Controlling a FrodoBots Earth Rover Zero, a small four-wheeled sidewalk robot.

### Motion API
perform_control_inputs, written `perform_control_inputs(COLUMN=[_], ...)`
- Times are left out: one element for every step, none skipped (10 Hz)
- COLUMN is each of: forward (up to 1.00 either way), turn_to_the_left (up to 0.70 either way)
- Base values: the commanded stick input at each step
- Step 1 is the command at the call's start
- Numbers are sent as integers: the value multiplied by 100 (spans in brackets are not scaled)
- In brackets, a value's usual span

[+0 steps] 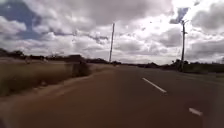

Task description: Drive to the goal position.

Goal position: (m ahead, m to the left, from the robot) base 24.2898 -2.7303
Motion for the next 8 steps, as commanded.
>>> perform_control_inputs(forward=[85, 85, 85, 85, 85, 85, 85, 85], turn_to_the_left=[0, 0, 0, 0, -3, -9, -16, -33])
